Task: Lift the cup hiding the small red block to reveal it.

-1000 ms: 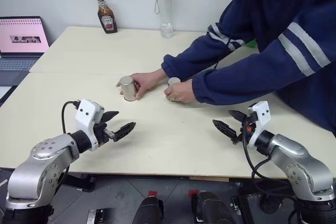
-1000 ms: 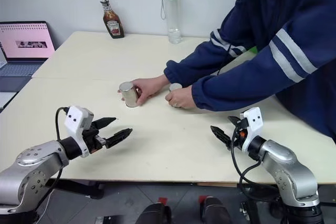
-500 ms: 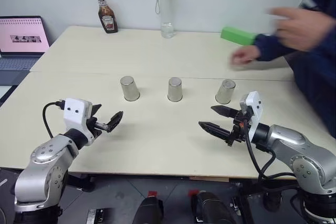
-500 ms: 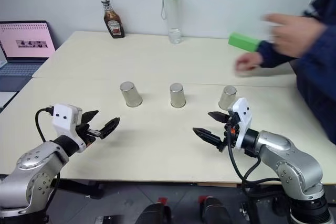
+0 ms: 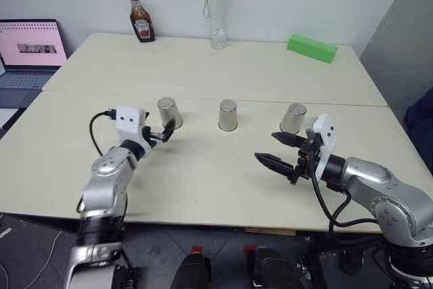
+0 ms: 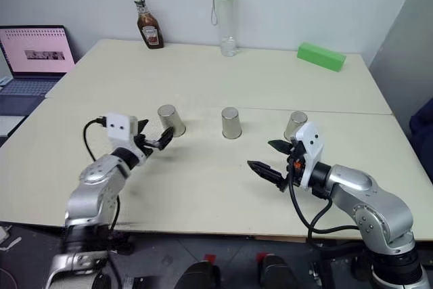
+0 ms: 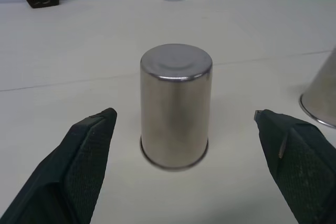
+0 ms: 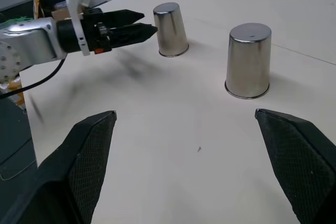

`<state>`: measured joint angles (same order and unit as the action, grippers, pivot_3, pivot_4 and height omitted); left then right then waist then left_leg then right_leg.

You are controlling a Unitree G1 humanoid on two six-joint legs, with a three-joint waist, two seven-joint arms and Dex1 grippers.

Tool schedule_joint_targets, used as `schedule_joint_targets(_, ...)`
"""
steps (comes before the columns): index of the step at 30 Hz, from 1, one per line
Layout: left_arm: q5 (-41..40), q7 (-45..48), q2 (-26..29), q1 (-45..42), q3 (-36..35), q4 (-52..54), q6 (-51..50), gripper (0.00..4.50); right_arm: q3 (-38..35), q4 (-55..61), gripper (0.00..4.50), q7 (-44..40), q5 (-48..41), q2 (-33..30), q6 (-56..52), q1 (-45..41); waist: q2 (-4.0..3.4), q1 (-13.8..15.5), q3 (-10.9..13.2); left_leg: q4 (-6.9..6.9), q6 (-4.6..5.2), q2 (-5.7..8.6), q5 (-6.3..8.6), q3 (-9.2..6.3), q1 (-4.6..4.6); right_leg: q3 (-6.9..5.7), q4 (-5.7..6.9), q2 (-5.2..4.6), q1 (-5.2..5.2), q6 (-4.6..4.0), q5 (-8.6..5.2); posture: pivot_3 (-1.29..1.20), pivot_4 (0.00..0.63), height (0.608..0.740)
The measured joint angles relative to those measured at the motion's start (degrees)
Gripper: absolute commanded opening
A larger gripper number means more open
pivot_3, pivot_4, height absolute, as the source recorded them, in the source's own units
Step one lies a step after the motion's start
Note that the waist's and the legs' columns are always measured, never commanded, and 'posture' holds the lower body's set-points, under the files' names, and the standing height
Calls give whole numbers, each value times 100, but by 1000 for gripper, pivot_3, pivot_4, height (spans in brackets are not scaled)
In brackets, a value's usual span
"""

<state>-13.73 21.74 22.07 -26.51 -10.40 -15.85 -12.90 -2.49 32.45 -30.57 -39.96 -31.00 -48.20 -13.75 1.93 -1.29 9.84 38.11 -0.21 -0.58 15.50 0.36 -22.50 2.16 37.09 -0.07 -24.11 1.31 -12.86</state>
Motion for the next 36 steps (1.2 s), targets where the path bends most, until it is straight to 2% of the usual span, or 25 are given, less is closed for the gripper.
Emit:
schedule_joint_targets(7,374,-17,-126,-973,107,-1982,1176,4481,-112,193,4500,205,-7,-30,-32,179,0,-23,0,-2,0,0,0,2,-4,2,-1,-1,-4,1,1,0,150,740)
schedule_joint_targets(10,452,20,-135,-1138,108,-2578,1551,4017,-185,302,4500,304,-26,-43,-62,205,1,-22,0,-2,0,-1,0,-4,-6,-3,0,-1,-5,1,1,0,150,740)
schedule_joint_targets(14,468,145,-124,-1288,104,-2980,1827,3119,-317,388,4500,393,-68,-49,-103,258,2,-17,0,0,0,0,0,-4,-7,-3,0,-2,-4,2,1,0,150,740)
schedule_joint_targets(16,470,158,-109,-1320,102,-3036,1900,2732,-317,392,4500,445,-82,-49,-114,276,2,-17,0,0,0,0,0,-4,-7,-3,-1,-4,-4,2,2,0,150,740)
schedule_joint_targets(23,463,182,-56,-1388,96,-3078,2041,2730,-324,420,4500,562,-173,-48,-122,255,2,-20,0,0,0,0,0,-4,-7,-4,0,-4,-4,2,2,0,150,740)
schedule_joint_targets(31,248,-54,510,-1035,-238,-1147,813,2730,-426,309,4500,590,-240,-5,-126,75,7,-49,3,-5,0,-3,0,-5,-4,-2,2,-5,-6,-22,16,0,150,740)
schedule_joint_targets(36,376,-365,602,-461,-360,-1031,677,2730,-335,210,4500,586,-222,88,-119,52,7,-34,3,2,0,-3,0,-6,-3,-5,3,-7,-3,-21,16,0,150,740)
